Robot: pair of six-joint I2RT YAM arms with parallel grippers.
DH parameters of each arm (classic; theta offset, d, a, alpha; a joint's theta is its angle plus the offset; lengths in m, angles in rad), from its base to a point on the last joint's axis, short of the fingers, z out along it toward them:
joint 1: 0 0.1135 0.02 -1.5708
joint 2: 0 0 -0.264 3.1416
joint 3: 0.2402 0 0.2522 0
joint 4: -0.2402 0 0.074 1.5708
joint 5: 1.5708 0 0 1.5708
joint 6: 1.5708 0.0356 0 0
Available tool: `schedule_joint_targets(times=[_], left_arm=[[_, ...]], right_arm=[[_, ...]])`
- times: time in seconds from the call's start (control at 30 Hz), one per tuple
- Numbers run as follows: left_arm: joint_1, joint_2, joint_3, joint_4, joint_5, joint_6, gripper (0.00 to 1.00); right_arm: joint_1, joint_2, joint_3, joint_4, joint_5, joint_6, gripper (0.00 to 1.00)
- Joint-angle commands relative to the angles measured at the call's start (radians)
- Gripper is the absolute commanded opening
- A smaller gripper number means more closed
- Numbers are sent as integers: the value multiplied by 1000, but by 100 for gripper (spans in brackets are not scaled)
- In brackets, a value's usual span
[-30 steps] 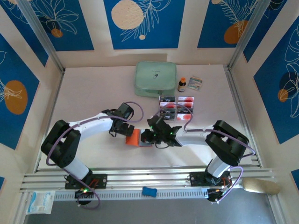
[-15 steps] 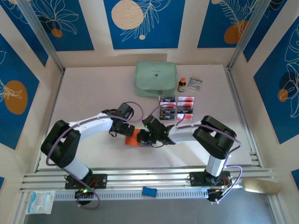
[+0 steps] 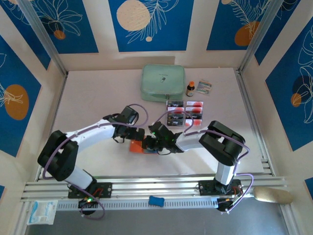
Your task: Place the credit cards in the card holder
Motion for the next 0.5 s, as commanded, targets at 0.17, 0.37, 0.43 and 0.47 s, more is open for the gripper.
schedule_joint_targets(times=[0.17, 0.37, 0.43, 0.47], left_arm=[[8, 11, -113, 25, -16, -57, 100], [6, 24, -105, -7, -88, -18, 100], [6, 28, -103, -12, -101, -7, 100], [5, 31, -103, -12, -109, -2, 100]], right_arm=[[9, -107, -63, -69, 5, -19, 0], [-30, -189, -96, -124, 30, -49, 0], [-52, -197, -111, -122, 27, -54, 0], [-62, -199, -119, -123, 24, -57, 0]])
